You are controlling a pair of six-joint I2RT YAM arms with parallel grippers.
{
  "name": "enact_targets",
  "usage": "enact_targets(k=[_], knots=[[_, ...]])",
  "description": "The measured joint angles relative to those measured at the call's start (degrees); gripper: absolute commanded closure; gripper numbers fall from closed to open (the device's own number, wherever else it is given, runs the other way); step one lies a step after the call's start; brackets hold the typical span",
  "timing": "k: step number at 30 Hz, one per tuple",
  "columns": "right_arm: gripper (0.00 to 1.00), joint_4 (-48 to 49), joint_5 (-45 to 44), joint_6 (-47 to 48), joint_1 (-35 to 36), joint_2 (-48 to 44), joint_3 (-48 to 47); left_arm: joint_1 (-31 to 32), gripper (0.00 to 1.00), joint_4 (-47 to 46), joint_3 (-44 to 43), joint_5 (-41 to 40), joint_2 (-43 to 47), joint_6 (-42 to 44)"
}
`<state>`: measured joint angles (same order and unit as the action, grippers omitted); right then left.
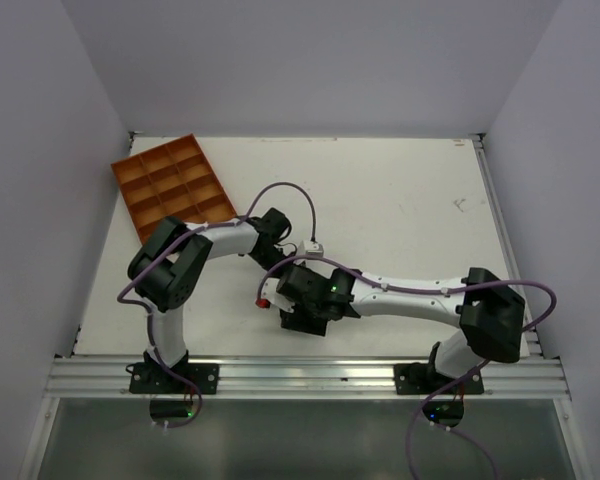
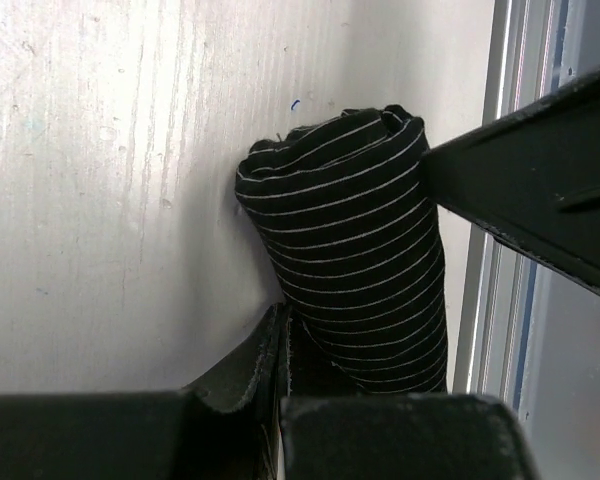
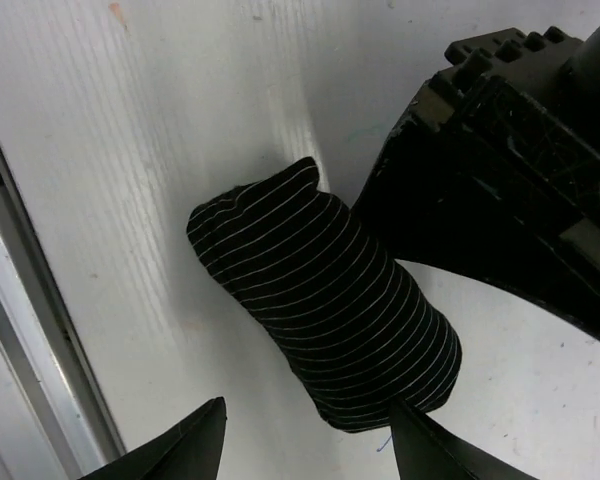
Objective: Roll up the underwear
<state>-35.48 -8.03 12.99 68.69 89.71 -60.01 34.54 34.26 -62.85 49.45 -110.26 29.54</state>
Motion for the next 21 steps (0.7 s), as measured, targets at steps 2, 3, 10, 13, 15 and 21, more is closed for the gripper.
enact_targets(k=[2, 3, 10, 13, 15, 21], knots=[[0.31, -0.09, -0.87, 1.51, -0.02, 0.33, 0.0, 0.17, 1.0, 0.09, -0.07, 0.0, -0.04, 0.0], [0.3, -0.11, -1.68, 2.36, -0.02, 0.35, -0.09, 0.26, 1.0, 0.2, -0.13, 0.0, -0.11, 0.0], [0.3, 1.22, -4.55, 7.32, 0.33, 2.99, -0.48, 0.52, 1.0, 1.18, -0.81, -0.04, -0.57, 0.02], [0.3, 2.32, -5.05, 8.63, 0.81, 3.74, -0.42, 0.52, 1.0, 1.55, -0.96, -0.02, -0.74, 0.04], [0.3, 3.17, -5.77, 9.2, 1.16, 4.04, -0.2, 0.52, 1.0, 1.95, -1.27, 0.02, -0.98, 0.04], [0.29, 5.88, -8.13, 10.69, 1.9, 6.43, 0.17, 0.52, 1.0, 3.08, -1.46, 0.52, -1.46, 0.17]])
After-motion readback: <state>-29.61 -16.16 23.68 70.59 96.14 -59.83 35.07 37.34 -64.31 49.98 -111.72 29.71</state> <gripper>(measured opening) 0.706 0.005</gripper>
